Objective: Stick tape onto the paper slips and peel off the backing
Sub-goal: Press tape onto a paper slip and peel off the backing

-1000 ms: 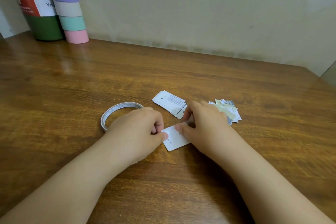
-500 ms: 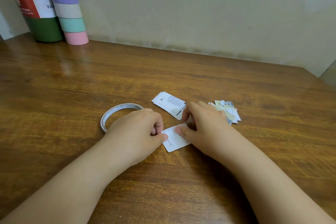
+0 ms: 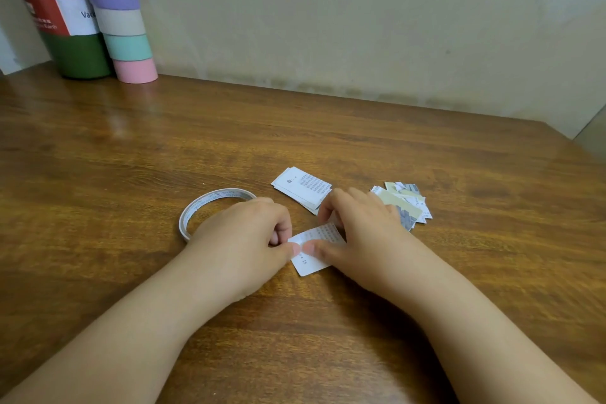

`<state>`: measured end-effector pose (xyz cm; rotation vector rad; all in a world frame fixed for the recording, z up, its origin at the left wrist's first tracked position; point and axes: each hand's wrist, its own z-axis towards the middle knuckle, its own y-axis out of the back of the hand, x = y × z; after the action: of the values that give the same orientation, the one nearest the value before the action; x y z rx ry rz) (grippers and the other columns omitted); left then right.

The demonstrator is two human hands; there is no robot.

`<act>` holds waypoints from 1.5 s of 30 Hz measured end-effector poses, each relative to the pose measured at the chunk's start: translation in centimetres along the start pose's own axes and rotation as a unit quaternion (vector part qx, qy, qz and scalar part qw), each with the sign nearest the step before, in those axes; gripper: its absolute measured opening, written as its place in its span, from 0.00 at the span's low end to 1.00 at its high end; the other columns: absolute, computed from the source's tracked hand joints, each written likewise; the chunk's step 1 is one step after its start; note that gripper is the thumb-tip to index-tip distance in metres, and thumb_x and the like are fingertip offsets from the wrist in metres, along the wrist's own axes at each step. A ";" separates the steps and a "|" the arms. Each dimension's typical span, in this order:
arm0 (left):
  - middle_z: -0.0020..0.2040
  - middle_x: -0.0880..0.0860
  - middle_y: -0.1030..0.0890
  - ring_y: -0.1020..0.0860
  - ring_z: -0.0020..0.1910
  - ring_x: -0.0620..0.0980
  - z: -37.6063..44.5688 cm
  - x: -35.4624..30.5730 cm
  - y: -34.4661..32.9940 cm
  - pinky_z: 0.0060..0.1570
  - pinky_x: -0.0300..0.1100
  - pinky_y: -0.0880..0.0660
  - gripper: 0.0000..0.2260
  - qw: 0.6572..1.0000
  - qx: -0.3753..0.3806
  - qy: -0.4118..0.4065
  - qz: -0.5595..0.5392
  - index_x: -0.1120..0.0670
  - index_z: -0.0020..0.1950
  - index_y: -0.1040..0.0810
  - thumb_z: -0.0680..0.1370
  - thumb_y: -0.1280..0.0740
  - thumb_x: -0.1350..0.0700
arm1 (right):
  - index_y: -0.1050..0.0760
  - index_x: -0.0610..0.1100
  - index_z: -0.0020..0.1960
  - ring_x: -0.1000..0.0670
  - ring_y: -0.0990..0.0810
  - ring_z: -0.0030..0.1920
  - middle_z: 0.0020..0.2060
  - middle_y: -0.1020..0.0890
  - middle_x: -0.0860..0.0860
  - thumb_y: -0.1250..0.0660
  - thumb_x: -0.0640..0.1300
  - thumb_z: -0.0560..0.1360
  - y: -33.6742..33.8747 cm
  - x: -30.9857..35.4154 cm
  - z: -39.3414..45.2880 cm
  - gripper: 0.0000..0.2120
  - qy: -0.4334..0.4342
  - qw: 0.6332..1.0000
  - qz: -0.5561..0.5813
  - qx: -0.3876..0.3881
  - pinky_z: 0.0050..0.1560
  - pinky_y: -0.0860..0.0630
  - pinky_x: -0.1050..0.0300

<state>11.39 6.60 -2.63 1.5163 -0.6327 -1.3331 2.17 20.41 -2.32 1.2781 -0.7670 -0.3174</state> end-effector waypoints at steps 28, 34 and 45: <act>0.44 0.44 0.32 0.29 0.42 0.44 -0.3 0.5 0.6 0.41 0.39 0.32 0.17 0.973 -0.156 -0.085 -0.147 0.45 0.44 0.37 0.75 0.45 0.69 | 0.25 0.49 0.48 0.57 0.27 0.38 0.42 0.23 0.53 0.30 0.44 0.72 3.6 -7.4 0.6 0.06 -0.264 0.948 0.094 -0.150 0.30 0.35 0.61; 0.44 0.43 0.32 0.29 0.39 0.43 -0.8 -0.1 1.0 0.37 0.36 0.33 0.16 0.969 -0.132 -0.106 -0.181 0.43 0.47 0.37 0.76 0.45 0.66 | 0.26 0.50 0.57 0.52 0.28 0.53 0.48 0.28 0.54 0.28 0.47 0.71 3.0 -6.0 0.5 0.16 -0.178 0.966 0.020 -0.188 0.50 0.32 0.61; 0.43 0.43 0.27 0.26 0.35 0.41 -1.4 -1.0 0.8 0.38 0.28 0.32 0.15 0.944 -0.052 -0.179 -0.271 0.42 0.48 0.36 0.77 0.44 0.65 | 0.24 0.53 0.50 0.65 0.29 0.40 0.38 0.30 0.62 0.32 0.40 0.73 -0.1 -0.5 0.2 0.10 0.196 0.952 0.149 -0.183 0.41 0.34 0.75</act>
<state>12.64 7.66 -1.64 1.4247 -0.3605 -2.0613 1.71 20.57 -2.53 0.8212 -0.5178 0.0441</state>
